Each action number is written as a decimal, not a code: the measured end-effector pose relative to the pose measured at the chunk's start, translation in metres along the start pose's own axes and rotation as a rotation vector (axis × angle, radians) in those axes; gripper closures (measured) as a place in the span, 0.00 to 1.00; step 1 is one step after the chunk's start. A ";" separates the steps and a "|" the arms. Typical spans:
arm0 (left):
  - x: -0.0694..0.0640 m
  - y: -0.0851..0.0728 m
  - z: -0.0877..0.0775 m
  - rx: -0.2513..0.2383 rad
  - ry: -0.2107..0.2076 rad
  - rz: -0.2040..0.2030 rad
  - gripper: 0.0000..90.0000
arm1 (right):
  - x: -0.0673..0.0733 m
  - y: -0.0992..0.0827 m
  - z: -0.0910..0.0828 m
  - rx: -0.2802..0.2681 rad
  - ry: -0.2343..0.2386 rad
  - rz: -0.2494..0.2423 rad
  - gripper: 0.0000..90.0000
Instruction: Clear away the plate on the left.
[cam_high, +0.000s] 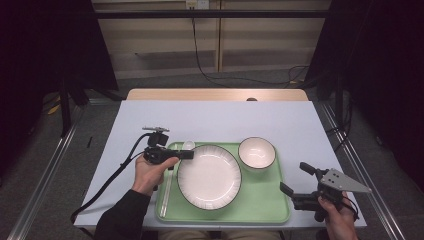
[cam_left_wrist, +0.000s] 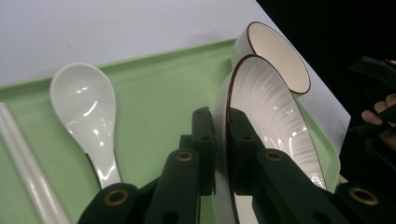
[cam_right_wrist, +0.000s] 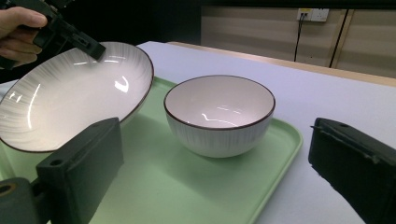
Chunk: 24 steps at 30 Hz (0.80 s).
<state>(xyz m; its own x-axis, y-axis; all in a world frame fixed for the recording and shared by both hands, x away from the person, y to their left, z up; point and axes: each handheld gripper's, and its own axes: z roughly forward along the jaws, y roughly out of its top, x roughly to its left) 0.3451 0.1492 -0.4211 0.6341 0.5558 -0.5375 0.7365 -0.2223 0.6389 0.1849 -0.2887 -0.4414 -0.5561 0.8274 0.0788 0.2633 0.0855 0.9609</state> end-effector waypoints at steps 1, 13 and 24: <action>-0.001 -0.001 0.002 0.000 -0.003 -0.008 0.93 | 0.000 0.000 0.000 0.000 0.001 -0.002 0.03; -0.006 -0.006 0.025 0.069 -0.002 0.026 0.93 | -0.001 0.000 0.000 0.003 -0.002 -0.010 0.03; 0.000 -0.010 0.035 0.100 0.084 0.069 0.95 | -0.001 0.000 0.001 0.003 0.001 -0.010 0.03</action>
<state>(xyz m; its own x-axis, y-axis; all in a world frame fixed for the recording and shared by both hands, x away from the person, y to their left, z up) 0.3456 0.1236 -0.4465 0.6653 0.6007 -0.4433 0.7141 -0.3388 0.6127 0.1859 -0.2886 -0.4419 -0.5597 0.8258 0.0690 0.2599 0.0958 0.9609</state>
